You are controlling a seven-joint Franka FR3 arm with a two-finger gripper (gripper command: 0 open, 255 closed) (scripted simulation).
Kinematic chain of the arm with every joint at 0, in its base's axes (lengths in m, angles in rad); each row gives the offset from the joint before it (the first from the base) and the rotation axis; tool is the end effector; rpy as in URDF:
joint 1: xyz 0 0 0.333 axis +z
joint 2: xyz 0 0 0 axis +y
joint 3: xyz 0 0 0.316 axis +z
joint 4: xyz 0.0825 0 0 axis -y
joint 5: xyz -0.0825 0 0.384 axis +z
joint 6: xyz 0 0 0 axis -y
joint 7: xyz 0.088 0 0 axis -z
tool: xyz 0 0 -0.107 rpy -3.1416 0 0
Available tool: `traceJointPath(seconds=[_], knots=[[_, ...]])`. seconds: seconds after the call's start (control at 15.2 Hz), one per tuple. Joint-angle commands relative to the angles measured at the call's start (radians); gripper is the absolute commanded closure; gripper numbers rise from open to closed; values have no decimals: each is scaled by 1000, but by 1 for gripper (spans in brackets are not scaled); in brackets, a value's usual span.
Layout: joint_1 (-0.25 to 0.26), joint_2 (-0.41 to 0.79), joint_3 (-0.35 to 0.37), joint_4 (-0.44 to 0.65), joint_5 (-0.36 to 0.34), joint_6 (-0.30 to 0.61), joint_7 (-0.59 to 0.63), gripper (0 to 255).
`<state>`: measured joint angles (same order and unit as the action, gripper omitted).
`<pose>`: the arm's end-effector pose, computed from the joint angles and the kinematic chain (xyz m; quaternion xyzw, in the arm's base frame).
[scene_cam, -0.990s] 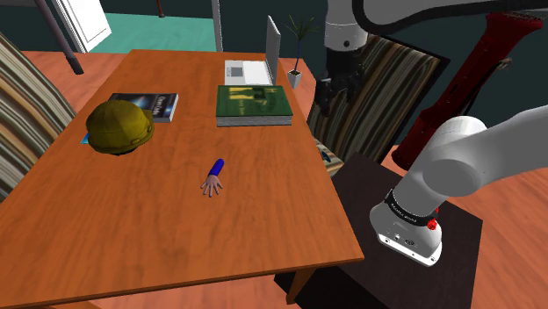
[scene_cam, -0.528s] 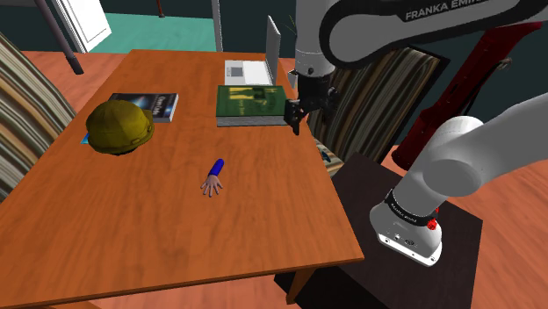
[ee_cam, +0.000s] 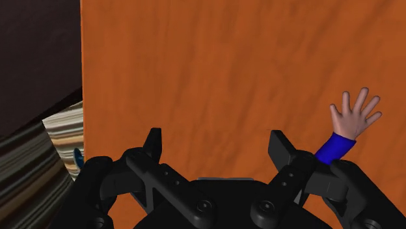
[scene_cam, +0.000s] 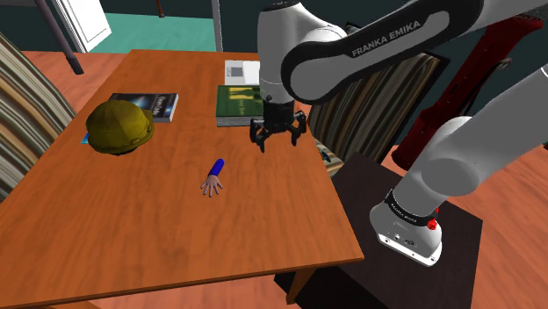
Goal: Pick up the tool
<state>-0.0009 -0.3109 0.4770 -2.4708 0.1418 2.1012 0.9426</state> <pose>0.3804 0.2029 0.3871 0.9588 -0.2808 -0.0257 0.0359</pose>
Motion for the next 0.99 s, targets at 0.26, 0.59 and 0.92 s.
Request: traceJointPath(seconds=[0.26,0.59,0.92], knots=[[-37,252,93,119,-127,157,279,0],[-12,476,94,262,-308,228,533,0],[71,681,28,442,-457,249,739,0]])
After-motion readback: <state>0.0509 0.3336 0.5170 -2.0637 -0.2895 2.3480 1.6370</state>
